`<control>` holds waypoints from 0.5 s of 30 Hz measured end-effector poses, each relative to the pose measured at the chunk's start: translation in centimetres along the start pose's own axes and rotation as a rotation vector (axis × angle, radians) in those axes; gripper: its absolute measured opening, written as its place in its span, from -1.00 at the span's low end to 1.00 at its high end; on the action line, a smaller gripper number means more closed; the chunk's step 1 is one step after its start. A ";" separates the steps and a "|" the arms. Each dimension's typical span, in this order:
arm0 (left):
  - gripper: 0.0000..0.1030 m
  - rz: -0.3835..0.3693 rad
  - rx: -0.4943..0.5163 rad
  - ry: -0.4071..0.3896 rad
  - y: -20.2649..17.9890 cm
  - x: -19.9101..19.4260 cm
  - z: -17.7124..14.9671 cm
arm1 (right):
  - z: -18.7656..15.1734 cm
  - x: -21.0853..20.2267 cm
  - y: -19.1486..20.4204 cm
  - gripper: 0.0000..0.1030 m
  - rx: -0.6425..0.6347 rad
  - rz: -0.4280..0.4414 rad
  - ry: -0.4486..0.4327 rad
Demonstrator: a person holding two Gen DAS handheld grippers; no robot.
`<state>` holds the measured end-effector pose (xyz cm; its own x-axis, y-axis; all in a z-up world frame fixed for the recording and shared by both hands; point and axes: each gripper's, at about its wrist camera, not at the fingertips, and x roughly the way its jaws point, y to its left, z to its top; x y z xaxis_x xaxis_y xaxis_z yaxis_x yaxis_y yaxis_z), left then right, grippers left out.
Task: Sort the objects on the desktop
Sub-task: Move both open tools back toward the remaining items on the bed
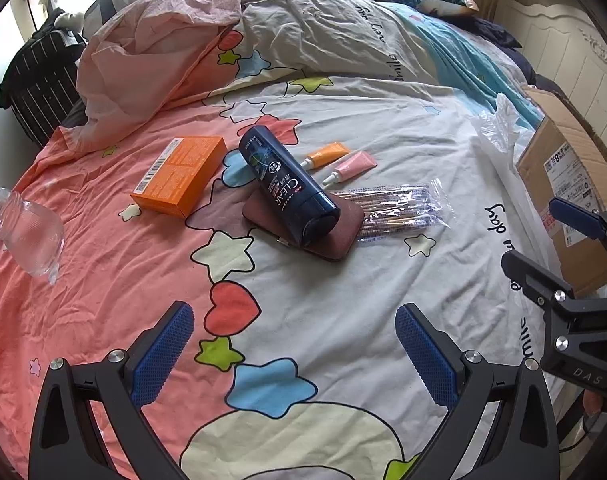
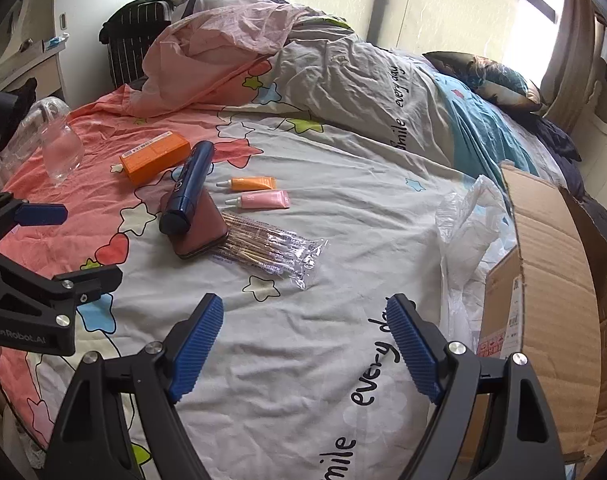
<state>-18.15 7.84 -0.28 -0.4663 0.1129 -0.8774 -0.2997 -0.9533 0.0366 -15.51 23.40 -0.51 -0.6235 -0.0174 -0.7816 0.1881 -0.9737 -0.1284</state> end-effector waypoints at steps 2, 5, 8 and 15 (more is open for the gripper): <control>1.00 0.002 0.004 0.004 0.0 0.4 0.3 | 0.2 0.5 0.3 0.58 -0.027 0.003 0.009; 1.00 0.006 0.009 0.010 0.0 0.9 0.7 | 0.5 1.6 0.9 0.58 -0.080 -0.015 0.030; 1.00 0.009 0.011 0.013 0.2 1.3 1.2 | 0.7 2.5 1.2 0.58 -0.125 -0.056 0.041; 1.00 0.013 0.015 0.036 0.3 2.7 2.0 | 1.2 4.6 0.8 0.58 -0.145 -0.054 0.068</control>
